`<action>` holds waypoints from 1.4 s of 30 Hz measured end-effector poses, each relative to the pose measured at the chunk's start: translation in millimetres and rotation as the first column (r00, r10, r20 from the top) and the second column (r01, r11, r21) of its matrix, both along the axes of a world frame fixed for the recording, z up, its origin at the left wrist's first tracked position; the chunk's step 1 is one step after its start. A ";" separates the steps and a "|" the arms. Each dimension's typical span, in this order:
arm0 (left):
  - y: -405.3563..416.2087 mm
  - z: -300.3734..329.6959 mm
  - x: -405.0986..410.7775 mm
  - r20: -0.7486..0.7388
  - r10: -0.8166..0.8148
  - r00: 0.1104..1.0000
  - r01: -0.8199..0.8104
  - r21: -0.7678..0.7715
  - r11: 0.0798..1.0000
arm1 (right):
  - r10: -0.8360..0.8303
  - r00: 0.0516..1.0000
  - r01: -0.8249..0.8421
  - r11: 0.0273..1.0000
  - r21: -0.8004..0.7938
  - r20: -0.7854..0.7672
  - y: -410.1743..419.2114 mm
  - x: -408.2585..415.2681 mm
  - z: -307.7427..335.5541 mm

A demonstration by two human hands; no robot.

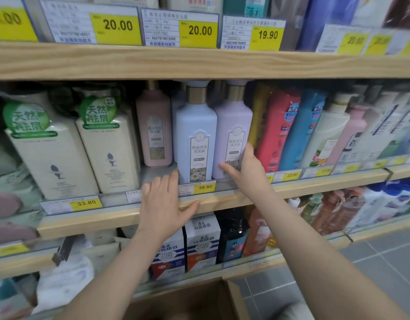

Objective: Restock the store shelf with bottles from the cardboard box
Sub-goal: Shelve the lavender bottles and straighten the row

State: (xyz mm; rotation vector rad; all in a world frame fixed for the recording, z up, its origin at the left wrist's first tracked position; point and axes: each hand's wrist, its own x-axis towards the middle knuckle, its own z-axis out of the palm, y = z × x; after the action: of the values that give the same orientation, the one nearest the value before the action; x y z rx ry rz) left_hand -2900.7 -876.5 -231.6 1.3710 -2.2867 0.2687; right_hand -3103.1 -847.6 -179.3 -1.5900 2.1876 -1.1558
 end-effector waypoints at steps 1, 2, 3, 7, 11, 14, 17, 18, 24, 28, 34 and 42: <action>1.7 2.2 1.9 -0.007 -0.024 1.000 0.024 0.017 1.000 | 0.008 1.000 -0.008 1.000 0.015 0.013 2.3 0.2 2.3; 3.9 4.0 5.0 -0.022 -0.055 0.998 0.056 0.030 0.998 | 0.011 1.000 -0.011 1.000 0.025 0.007 5.8 0.8 3.4; 6.8 4.7 9.8 -0.049 -0.084 0.995 0.086 0.035 0.996 | 0.009 1.000 -0.009 1.000 0.030 -0.015 10.1 2.5 3.5; 30.3 -7.6 51.2 -0.157 -0.158 0.975 0.161 0.004 0.987 | 0.034 0.992 -0.046 0.994 -0.095 -0.122 43.7 28.3 -9.5; 64.8 -50.3 119.5 -0.213 -0.084 0.973 0.106 0.094 0.990 | 0.168 0.957 -0.209 0.964 -0.162 -0.235 79.8 72.3 -40.4; 92.4 -88.5 174.6 -0.172 0.022 0.985 0.014 0.204 0.979 | 0.278 0.929 -0.299 0.953 -0.051 -0.244 102.1 112.8 -78.9; 120.9 -129.4 217.4 -0.090 0.132 0.987 -0.093 0.347 0.933 | 0.387 0.896 -0.374 0.922 0.102 -0.218 118.4 154.1 -121.4; 131.2 -144.0 228.8 -0.059 0.174 0.983 -0.136 0.407 0.903 | 0.404 0.890 -0.379 0.913 0.149 -0.211 122.1 166.8 -135.9; 175.4 -203.7 261.4 0.049 0.164 0.985 -0.163 0.568 0.807 | 0.392 0.920 -0.335 0.803 0.493 -0.015 138.7 221.5 -225.8; 175.1 -213.7 264.9 -0.125 0.280 0.952 -0.151 0.605 0.782 | 0.295 0.945 -0.307 0.659 0.687 0.139 145.2 250.3 -284.2; 174.3 -218.2 262.8 -0.194 0.314 0.929 -0.114 0.658 0.744 | 0.126 0.968 -0.251 0.571 0.782 0.218 145.7 283.9 -341.3; 175.7 -229.2 263.4 -0.208 0.308 0.929 -0.115 0.628 0.770 | 0.013 0.967 -0.221 0.551 0.805 0.256 139.4 278.2 -360.5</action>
State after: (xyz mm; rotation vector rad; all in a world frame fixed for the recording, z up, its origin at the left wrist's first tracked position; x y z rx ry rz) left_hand -2637.3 -700.8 -460.8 1.8347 -2.0236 -0.6378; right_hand -2824.8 -708.1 -539.8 -1.0625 1.9378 -0.1173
